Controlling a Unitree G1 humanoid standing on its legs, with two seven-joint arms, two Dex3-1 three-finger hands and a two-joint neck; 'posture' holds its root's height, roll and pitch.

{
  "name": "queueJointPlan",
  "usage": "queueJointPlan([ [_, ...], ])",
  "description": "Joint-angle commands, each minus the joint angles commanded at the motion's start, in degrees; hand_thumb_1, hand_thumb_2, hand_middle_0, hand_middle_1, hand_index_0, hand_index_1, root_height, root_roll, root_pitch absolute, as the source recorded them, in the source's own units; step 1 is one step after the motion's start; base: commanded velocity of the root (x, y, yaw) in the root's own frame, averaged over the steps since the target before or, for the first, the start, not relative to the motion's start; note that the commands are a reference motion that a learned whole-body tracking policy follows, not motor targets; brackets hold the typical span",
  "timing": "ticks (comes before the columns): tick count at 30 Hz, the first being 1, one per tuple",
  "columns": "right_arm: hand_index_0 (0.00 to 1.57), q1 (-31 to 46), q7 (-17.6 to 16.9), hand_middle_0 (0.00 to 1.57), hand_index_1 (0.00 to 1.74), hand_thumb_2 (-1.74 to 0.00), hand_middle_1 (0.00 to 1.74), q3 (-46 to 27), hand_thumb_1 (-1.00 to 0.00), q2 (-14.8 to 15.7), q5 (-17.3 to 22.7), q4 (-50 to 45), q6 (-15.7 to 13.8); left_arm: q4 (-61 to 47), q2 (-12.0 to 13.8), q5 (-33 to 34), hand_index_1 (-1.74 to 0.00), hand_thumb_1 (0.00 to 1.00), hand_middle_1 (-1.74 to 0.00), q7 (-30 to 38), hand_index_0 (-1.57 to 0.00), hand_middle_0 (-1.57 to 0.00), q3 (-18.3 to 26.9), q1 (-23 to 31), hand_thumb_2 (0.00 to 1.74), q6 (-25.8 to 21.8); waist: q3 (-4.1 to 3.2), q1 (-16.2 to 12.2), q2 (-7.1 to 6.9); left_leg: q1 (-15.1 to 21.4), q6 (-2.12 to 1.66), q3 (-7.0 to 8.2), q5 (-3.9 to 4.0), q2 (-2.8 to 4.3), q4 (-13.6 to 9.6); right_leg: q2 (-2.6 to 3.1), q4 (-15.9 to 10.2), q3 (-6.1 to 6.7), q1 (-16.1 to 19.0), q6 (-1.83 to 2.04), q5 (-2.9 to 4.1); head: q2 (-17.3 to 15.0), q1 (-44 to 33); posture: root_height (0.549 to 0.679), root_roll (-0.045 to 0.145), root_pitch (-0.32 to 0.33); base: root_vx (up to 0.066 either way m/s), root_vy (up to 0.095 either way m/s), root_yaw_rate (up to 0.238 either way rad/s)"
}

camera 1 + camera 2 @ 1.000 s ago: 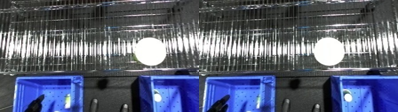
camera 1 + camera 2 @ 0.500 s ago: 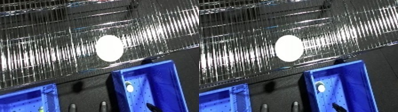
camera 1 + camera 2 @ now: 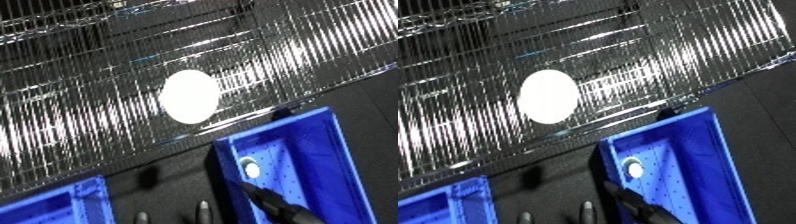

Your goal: Pick up the object and place it into the box

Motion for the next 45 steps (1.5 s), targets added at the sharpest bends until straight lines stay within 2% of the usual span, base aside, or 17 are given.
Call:
queueJointPlan([
  [5, 0.0, -0.6, 1.0, 0.0, 0.0, 0.0, 0.0, -4.3, 0.0, 0.2, 4.5, -8.0, -2.7, 1.6, -0.4, 0.2, -0.26, 0.15, -0.26, -0.3, -0.24, -0.24, 0.9, -0.8, 0.26, -0.8, 0.0, -0.5, -0.34, -0.1, -0.12, 0.5, -0.24, 0.53, 0.1, -0.03, -0.1, 0.05, 0.0, 0.15, -0.08, -0.3, -1.6, 0.647, 0.043, 0.09, 0.005, 0.01, -0.029],
  [9, 0.0, -1.3, 0.1, 0.0, 0.0, 0.0, 0.0, -8.3, 0.0, 1.2, 5.3, -12.1, -5.3, 1.8, -0.6, 0.4, -0.26, 0.15, -0.26, 0.0, -0.24, -0.24, 1.2, -1.3, 0.26, -0.5, 0.0, -0.6, -0.33, -0.1, -0.07, 0.71, -0.47, 0.61, 0.2, -0.16, -0.3, -0.13, 0.1, 0.3, 0.03, 0.1, -1.9, 0.647, 0.043, 0.093, 0.01, 0.006, 0.027],
  [12, 0.0, -2.4, -3.2, 0.0, 0.0, 0.0, 0.0, -10.9, 0.0, 2.0, 3.4, -14.1, -8.2, 1.9, -0.7, 0.6, -0.26, 0.15, -0.26, 0.0, -0.24, -0.24, 1.5, -1.5, 0.26, -0.1, 0.0, -0.6, -0.25, -0.2, -0.09, 0.86, -0.62, 0.6, 0.3, -0.16, -0.5, -0.18, 0.1, 0.32, 0.14, 0.3, -2.1, 0.648, 0.044, 0.095, 0.005, 0.014, 0.025],
  [14, 0.0, -3.6, -6.4, 0.0, 0.0, 0.0, 0.0, -12.3, 0.0, 2.3, 0.4, -14.4, -9.6, 1.9, -0.9, 0.9, -0.26, 0.15, -0.26, 0.1, -0.24, -0.24, 1.6, -1.6, 0.26, 0.1, 0.0, -0.6, -0.21, -0.3, -0.11, 0.92, -0.74, 0.61, 0.5, -0.18, -0.5, -0.22, 0.2, 0.32, 0.2, 0.5, -2.0, 0.648, 0.045, 0.095, 0.006, 0.014, 0.008],
  [19, 0.0, -7.7, -13.9, 0.0, 0.0, 0.0, 0.0, -14.0, 0.0, 1.3, -5.4, -12.4, -10.9, 1.4, -1.3, 1.6, -0.26, 0.15, -0.26, 0.4, -0.24, -0.24, 1.4, -1.9, 0.26, 0.2, 0.0, 0.2, -0.06, -0.2, 0.09, 0.86, -0.87, 0.61, 0.7, -0.38, -0.5, -0.5, 0.4, 0.16, 0.14, 0.6, -1.5, 0.648, 0.043, 0.09, 0.016, 0.007, 0.013],
  [22, 0.0, -10.9, -18.4, 0.0, 0.0, 0.0, 0.0, -13.9, 0.0, 0.4, -8.5, -9.6, -10.7, 0.7, -1.6, 2.2, -0.26, 0.15, -0.26, 0.8, -0.24, -0.24, 0.8, -2.2, 0.26, 0.5, 0.0, 1.0, 0.15, -0.2, 0.29, 0.63, -0.87, 0.45, 0.8, -0.56, -0.3, -0.79, 0.6, 0.0, 0.04, 0.8, -0.5, 0.648, 0.043, 0.087, 0.024, -0.006, 0.062],
  [27, 0.0, -16.5, -24.7, 0.0, 0.0, 0.0, 0.0, -11.4, 0.0, -1.0, -13.6, -5.0, -8.6, -0.5, -1.5, 3.0, -0.26, 0.15, -0.26, 1.6, -0.24, -0.24, -0.2, -2.5, 0.26, 1.9, 0.0, 2.5, 0.6, -0.6, 0.51, 0.04, -0.86, 0.09, 1.3, -0.96, 0.3, -1.26, 0.5, -0.29, -0.16, 1.1, 1.5, 0.647, 0.044, 0.084, 0.02, -0.009, 0.077],
  [31, 0.0, -20.5, -28.0, 0.0, 0.0, 0.0, 0.0, -9.0, 0.0, -1.8, -15.0, -1.0, -7.2, -1.0, -1.5, 3.6, -0.26, 0.15, -0.26, 1.6, -0.24, -0.24, -0.7, -2.5, 0.26, 2.6, 0.0, 3.6, 1.04, -1.0, 0.69, -0.47, -0.9, -0.3, 1.8, -1.32, 1.0, -1.59, 0.3, -0.64, -0.47, 1.7, 3.1, 0.646, 0.046, 0.081, 0.025, -0.004, 0.087],
  [38, 0.0, -27.0, -29.3, 0.0, 0.0, 0.0, 0.0, -4.6, 0.0, -2.6, -11.6, 7.2, -4.3, -1.4, -1.5, 3.6, -0.26, 0.15, -0.26, 1.4, -0.24, -0.24, -2.5, -3.1, 0.26, 3.3, 0.0, 5.4, 2.07, -1.8, 0.85, -1.09, -0.67, -0.98, 2.1, -1.92, 1.8, -2.07, -0.4, -1.17, -0.72, 2.6, 6.5, 0.645, 0.051, 0.083, 0.017, 0.001, 0.087],
  [45, 0.0, -33.7, -27.7, 0.0, 0.0, 0.0, 0.0, -0.4, 0.0, -2.7, -8.4, 18.0, -3.8, -2.3, -1.4, 3.1, -0.26, 0.15, -0.26, 1.3, -0.24, -0.24, -4.7, -3.6, 0.26, 4.0, 0.0, 7.0, 3.28, -2.9, 0.98, -1.67, -0.71, -1.67, 2.7, -2.63, 2.9, -2.61, -1.4, -1.58, -0.93, 2.8, 10.2, 0.643, 0.056, 0.086, 0.014, 0.005, 0.077],
])
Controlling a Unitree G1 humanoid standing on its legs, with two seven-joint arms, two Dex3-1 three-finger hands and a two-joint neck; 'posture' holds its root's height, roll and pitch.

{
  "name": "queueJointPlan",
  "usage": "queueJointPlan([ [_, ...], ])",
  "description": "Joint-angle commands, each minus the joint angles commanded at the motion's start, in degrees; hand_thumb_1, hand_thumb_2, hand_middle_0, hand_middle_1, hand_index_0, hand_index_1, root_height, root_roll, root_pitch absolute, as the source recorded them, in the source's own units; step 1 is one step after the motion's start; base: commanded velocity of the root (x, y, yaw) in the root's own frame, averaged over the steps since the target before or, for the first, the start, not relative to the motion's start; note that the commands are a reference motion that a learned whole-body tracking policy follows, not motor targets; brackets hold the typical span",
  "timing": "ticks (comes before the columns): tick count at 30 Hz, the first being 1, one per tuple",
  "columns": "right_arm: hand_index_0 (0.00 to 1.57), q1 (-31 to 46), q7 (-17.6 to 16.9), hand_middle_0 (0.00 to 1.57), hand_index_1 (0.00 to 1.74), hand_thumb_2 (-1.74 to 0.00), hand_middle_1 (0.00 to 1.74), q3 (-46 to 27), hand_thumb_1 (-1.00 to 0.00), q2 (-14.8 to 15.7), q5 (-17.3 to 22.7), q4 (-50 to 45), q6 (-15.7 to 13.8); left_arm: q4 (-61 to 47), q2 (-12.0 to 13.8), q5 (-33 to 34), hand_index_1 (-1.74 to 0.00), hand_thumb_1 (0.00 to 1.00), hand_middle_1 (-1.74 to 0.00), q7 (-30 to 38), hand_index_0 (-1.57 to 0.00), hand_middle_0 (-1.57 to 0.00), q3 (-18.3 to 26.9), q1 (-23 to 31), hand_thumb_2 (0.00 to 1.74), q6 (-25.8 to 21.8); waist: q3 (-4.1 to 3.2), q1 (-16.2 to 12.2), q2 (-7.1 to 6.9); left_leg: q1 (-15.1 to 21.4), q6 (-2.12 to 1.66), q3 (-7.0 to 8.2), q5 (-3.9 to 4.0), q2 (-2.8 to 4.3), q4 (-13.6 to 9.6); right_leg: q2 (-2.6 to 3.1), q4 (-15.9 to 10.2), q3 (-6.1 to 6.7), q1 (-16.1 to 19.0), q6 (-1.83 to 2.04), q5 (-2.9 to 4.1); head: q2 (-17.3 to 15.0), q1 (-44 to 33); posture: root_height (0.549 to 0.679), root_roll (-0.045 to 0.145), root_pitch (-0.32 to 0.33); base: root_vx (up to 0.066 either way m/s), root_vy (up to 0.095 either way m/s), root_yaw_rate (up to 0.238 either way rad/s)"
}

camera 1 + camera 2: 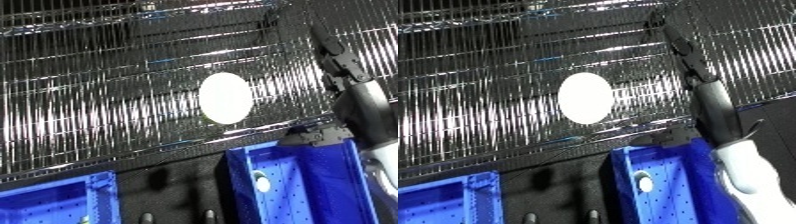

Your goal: Pick up the object and place it into the box

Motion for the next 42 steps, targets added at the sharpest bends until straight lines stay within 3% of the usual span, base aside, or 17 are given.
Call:
queueJointPlan([
  [15, 0.0, -9.5, 4.7, 0.0, 0.0, 0.0, 0.0, 6.4, 0.0, 3.1, 3.0, 15.9, 0.8, -2.2, -0.2, -0.1, -0.26, 0.15, -0.26, 0.3, -0.24, -0.24, -2.7, 0.4, 0.26, 0.6, 0.0, 2.2, 1.82, -2.1, 0.0, -0.37, 0.38, -0.86, 0.2, -0.62, 1.2, -0.46, -2.4, -0.55, -0.13, 0.0, 4.8, 0.641, 0.065, 0.107, 0.022, 0.014, 0.048],
  [22, 0.0, -12.2, 5.5, 0.0, 0.0, 0.0, 0.0, 8.6, 0.0, 4.2, 1.0, 17.6, 2.1, -3.7, -0.3, -0.4, -0.26, 0.15, -0.26, 0.4, -0.24, -0.24, -3.7, 0.7, 0.26, 0.9, 0.0, 3.0, 2.38, -2.8, -0.05, -0.65, 1.12, -0.95, -0.8, -0.74, 1.0, -0.74, -3.3, -0.65, -0.01, 0.5, 6.2, 0.641, 0.067, 0.124, 0.016, 0.013, 0.054],
  [34, 0.0, -15.0, 6.8, 0.0, 0.0, 0.0, 0.0, 11.5, 0.0, 6.3, -0.3, 18.6, 3.8, -5.3, -0.7, -0.3, -0.26, 0.15, -0.26, 0.5, -0.24, -0.24, -4.6, 1.0, 0.26, 1.2, 0.0, 4.1, 3.01, -3.8, 0.01, -0.94, 1.34, -1.23, -0.6, -1.02, 1.7, -1.01, -4.4, -0.89, -0.16, 0.8, 7.9, 0.64, 0.07, 0.135, 0.019, 0.01, 0.029],
  [42, 0.63, -15.9, 7.9, 0.63, 0.7, -0.7, 0.7, 12.4, -0.4, 8.2, -0.4, 19.1, 3.8, -6.1, -1.1, -0.5, -0.26, 0.15, -0.26, 0.9, -0.24, -0.24, -5.2, 0.9, 0.26, 1.1, 0.0, 4.6, 3.51, -3.6, -0.02, -1.2, 1.87, -1.43, -1.5, -1.18, 1.5, -1.04, -4.5, -0.91, -0.03, 1.3, 8.4, 0.64, 0.073, 0.137, 0.009, 0.008, 0.026],
])
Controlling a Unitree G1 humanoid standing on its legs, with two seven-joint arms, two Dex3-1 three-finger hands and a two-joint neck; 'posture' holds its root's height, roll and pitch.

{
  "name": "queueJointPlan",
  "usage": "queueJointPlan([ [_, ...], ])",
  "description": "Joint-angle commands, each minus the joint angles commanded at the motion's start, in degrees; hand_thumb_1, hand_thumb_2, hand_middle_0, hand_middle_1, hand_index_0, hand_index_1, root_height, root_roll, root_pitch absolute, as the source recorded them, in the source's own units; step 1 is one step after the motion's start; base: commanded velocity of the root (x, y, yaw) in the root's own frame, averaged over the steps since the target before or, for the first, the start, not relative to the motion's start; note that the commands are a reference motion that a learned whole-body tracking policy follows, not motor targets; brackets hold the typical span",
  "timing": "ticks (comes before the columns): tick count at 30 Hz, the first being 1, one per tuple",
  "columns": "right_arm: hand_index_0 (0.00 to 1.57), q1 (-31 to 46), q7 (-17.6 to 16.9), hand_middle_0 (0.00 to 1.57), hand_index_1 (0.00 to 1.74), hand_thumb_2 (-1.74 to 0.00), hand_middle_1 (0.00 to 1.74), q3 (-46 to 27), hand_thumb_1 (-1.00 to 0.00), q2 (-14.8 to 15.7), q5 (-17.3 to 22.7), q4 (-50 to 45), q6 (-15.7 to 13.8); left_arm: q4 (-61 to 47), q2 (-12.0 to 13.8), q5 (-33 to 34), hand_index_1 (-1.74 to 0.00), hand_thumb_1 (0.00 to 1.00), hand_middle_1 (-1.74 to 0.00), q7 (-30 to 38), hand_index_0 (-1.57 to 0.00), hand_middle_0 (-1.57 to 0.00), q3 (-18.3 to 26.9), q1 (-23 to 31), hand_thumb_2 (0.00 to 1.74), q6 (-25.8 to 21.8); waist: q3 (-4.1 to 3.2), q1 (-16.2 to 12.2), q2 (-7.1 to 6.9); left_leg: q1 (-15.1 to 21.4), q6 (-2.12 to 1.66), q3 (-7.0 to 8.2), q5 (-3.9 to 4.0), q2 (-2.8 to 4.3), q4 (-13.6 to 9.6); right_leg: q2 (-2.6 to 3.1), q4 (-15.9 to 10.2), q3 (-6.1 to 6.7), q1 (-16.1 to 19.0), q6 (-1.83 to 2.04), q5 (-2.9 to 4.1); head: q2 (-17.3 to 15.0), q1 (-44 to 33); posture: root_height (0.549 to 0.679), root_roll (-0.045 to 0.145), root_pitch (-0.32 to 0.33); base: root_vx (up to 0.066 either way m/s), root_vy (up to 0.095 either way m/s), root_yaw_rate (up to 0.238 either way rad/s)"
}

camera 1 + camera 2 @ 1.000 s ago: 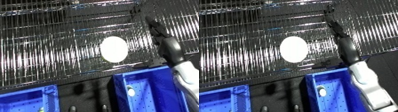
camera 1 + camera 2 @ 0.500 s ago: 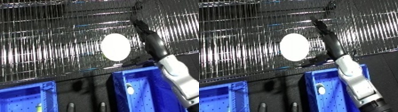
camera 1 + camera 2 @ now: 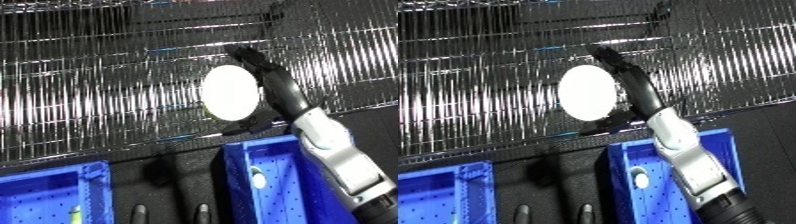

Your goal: Pick up the object and place it into the box

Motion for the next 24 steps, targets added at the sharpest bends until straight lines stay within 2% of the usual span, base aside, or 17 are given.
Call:
queueJointPlan([
  [7, 1.18, 0.2, -1.0, 1.18, 1.3, -1.3, 1.3, -0.1, -0.75, 0.5, 0.4, 0.4, 0.5, 0.1, -0.3, 0.0, -0.26, 0.15, -0.26, 0.1, -0.24, -0.24, -0.1, 0.1, 0.26, 0.1, 0.0, 0.0, 0.12, 0.2, -0.05, 0.02, 0.1, -0.02, -0.1, -0.12, 0.0, 0.02, 0.2, -0.09, -0.06, 0.1, -0.2, 0.64, 0.074, 0.135, -0.007, 0.008, 0.003],
  [14, 1.18, 0.9, -1.9, 1.18, 1.3, -1.3, 1.3, -0.7, -0.75, 0.1, 0.3, 0.4, 0.2, 0.0, -0.4, 0.1, -0.26, 0.15, -0.26, 0.3, -0.24, -0.24, 0.0, 0.2, 0.26, -0.3, 0.0, -0.3, -0.03, 0.7, -0.06, 0.07, 0.34, 0.17, -0.8, 0.01, -0.8, 0.16, 0.6, -0.02, 0.21, 0.9, -0.2, 0.641, 0.074, 0.134, -0.026, -0.001, -0.027],
  [19, 1.18, 2.4, -2.5, 1.18, 1.3, -1.3, 1.3, -1.8, -0.75, -0.8, -0.3, -2.5, -1.6, 0.3, -0.5, 0.0, -0.26, 0.15, -0.26, 0.5, -0.24, -0.24, 0.7, 0.5, 0.26, -0.5, 0.0, -1.1, -0.39, 1.5, -0.12, 0.26, 0.32, 0.45, -1.3, 0.21, -1.5, 0.5, 1.1, 0.18, 0.5, 1.9, -0.7, 0.642, 0.072, 0.132, -0.029, 0.001, -0.067],
  [24, 1.18, 4.9, -3.7, 1.18, 1.3, -1.3, 1.3, -3.7, -0.75, -2.4, -3.3, -9.9, -2.0, 0.7, -0.7, 0.0, -0.26, 0.15, -0.26, 0.9, -0.24, -0.24, 2.2, 1.0, 0.26, -0.8, 0.0, -2.5, -1.23, 2.2, -0.19, 0.87, -0.07, 0.83, -1.2, 0.77, -2.3, 1.18, 1.7, 0.49, 0.77, 5.8, -1.5, 0.644, 0.07, 0.128, -0.03, 0.022, -0.134],
])
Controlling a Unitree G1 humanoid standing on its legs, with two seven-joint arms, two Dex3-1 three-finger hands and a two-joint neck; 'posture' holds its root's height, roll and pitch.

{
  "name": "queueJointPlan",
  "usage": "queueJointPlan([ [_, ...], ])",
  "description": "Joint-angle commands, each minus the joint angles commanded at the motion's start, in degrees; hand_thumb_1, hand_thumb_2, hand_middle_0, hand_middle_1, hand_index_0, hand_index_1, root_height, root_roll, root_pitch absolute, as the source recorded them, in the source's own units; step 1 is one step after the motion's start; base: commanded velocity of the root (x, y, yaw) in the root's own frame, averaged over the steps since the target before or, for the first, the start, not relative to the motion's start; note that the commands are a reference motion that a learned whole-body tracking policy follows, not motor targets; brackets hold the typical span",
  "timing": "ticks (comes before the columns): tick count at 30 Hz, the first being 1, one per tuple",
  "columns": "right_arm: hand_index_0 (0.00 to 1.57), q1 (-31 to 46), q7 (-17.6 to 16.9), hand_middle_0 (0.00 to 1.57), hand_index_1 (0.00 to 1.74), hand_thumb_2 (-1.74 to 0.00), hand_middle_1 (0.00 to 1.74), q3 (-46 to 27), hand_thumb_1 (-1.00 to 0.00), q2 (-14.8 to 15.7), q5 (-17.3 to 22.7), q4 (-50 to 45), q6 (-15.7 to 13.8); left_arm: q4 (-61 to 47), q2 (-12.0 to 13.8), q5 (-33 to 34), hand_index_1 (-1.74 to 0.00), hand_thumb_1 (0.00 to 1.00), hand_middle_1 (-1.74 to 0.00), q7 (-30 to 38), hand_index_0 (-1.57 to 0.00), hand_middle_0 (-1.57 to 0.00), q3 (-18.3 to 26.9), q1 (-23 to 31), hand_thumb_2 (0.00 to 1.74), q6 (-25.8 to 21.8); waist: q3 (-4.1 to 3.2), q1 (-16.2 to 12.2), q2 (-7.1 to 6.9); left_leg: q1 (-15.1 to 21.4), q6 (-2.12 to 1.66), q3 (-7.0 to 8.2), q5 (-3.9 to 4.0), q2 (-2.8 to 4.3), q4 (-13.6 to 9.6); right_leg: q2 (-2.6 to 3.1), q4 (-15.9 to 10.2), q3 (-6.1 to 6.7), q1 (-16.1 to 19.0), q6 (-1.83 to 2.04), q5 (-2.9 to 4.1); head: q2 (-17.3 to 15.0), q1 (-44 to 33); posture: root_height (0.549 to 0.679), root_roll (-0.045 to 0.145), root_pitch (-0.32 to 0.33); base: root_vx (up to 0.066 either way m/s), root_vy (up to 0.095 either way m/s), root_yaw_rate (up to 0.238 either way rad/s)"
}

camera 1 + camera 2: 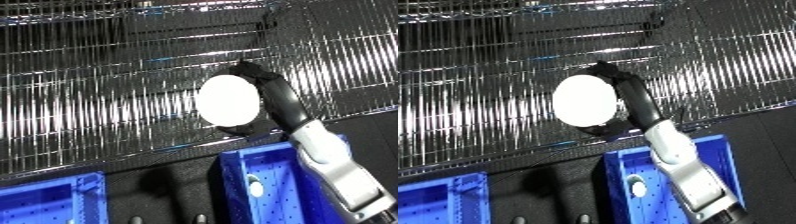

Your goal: Pick up the object and place it into the box

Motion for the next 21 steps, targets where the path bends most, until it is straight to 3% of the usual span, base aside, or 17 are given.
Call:
queueJointPlan([
  [12, 1.18, 13.3, -6.4, 1.18, 1.3, -1.3, 1.3, -10.6, -0.75, -5.3, -0.1, -17.4, 0.4, -0.1, -0.7, 0.1, -0.26, 0.15, -0.26, 1.9, -0.24, -0.24, 4.7, 1.9, 0.26, -0.9, 0.0, -4.4, -2.09, 0.7, 0.47, 2.19, -1.29, 1.11, 1.2, 1.3, -0.3, 1.89, 0.3, 0.51, 0.32, 3.0, -1.6, 0.643, 0.059, 0.123, -0.031, 0.03, -0.15],
  [18, 1.18, 24.2, -11.2, 1.18, 1.3, -1.3, 1.3, -16.4, -0.75, -7.1, -6.1, -21.1, 0.2, -0.2, -1.2, -0.4, -0.26, 0.15, -0.26, 3.1, -0.24, -0.24, 7.0, 2.9, 0.26, -1.5, 0.0, -7.1, -2.93, 1.3, 0.5, 3.21, -1.86, 1.68, 1.1, 2.01, -0.7, 2.79, 0.5, 0.81, 0.44, 4.9, -0.9, 0.644, 0.054, 0.124, -0.014, 0.029, -0.185],
  [21, 1.18, 28.7, -11.9, 1.18, 1.3, -1.3, 1.3, -18.1, -0.75, -8.0, -6.2, -20.6, -0.4, 0.0, -1.3, -0.8, -0.26, 0.15, -0.26, 3.4, -0.24, -0.24, 7.8, 3.5, 0.26, -1.9, 0.0, -8.2, -3.18, 1.5, 0.49, 3.52, -2.12, 1.92, 0.9, 2.27, -0.9, 3.12, 0.5, 0.89, 0.45, 5.3, 1.3, 0.644, 0.053, 0.126, -0.017, 0.026, -0.176],
])
